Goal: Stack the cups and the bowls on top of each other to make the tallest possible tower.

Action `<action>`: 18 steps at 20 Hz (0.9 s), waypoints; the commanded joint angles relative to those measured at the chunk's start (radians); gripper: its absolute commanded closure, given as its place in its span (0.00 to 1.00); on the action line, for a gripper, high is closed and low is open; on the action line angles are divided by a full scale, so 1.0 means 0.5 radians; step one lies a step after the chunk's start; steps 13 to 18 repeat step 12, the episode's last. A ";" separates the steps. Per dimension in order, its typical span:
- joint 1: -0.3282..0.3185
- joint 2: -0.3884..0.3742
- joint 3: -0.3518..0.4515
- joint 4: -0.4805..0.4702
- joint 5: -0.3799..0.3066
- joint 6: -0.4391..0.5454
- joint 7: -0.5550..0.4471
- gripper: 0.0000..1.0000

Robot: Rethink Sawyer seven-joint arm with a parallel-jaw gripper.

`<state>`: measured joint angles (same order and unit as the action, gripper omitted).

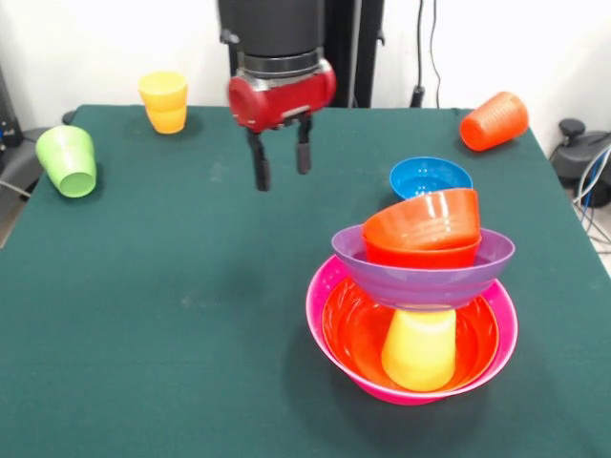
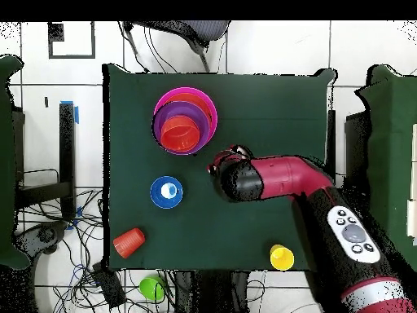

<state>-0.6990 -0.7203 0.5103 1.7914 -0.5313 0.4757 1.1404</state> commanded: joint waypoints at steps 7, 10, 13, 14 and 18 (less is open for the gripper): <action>-0.215 0.167 0.281 -0.030 -0.262 0.348 -0.526 0.00; -0.232 0.195 0.303 -0.026 -0.294 0.353 -0.504 0.00; -0.223 0.197 0.298 -0.031 -0.311 0.396 -0.503 0.00; -0.223 0.197 0.298 -0.031 -0.311 0.396 -0.503 0.00; -0.223 0.197 0.298 -0.031 -0.311 0.396 -0.503 0.00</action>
